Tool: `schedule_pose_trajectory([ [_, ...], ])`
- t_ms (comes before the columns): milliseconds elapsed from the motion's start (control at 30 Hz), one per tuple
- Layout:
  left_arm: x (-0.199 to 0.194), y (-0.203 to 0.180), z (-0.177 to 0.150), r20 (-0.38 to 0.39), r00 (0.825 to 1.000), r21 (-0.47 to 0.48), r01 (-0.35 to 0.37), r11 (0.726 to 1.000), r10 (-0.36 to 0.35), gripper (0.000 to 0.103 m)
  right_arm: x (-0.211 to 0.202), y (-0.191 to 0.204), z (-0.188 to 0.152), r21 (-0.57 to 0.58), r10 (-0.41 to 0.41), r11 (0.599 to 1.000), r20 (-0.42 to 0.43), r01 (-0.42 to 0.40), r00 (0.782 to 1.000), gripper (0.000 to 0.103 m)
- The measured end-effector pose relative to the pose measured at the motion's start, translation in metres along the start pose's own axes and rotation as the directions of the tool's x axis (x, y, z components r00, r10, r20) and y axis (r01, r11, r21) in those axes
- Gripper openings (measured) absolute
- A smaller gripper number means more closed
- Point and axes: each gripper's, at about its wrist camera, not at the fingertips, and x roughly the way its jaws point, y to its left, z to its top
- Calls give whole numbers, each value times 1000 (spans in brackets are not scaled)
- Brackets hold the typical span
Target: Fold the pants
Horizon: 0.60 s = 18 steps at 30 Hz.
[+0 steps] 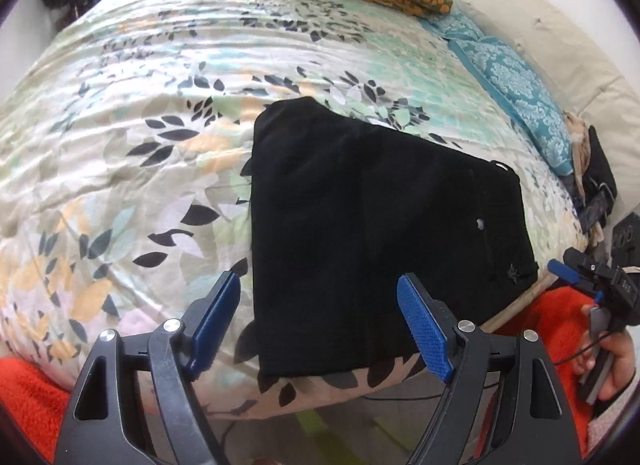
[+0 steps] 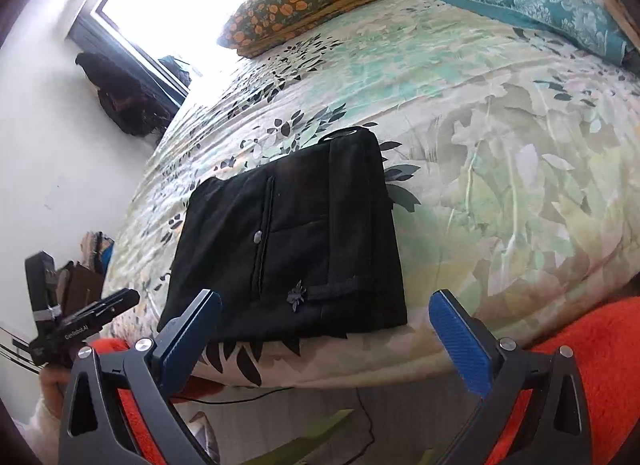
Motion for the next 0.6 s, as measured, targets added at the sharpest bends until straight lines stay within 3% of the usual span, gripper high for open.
schedule_pose_trajectory([
  [167, 43, 34, 20, -92, 994, -64, 56, 996, -61, 83, 60, -27, 29, 38, 98, 995, -190, -92, 977, 103],
  [267, 58, 37, 19, -119, 990, -57, 73, 996, -80, 83, 86, -21, 26, -26, 84, 995, -261, -94, 962, 103],
  [367, 72, 36, 15, -142, 974, -79, 166, 983, -176, 84, 92, -18, 22, -66, 90, 992, -240, -109, 967, 103],
  [467, 82, 33, 14, -131, 964, -109, 217, 970, -231, 91, 95, -19, 21, 15, 218, 975, -261, -222, 940, 103],
  [500, 84, 30, 15, -133, 965, -102, 212, 972, -225, 92, 99, -17, 19, 16, 238, 970, -277, -243, 931, 99],
  [600, 86, 18, 15, -142, 961, -62, 228, 972, -235, 90, 102, -10, 13, -49, 172, 980, -291, -195, 941, 82],
])
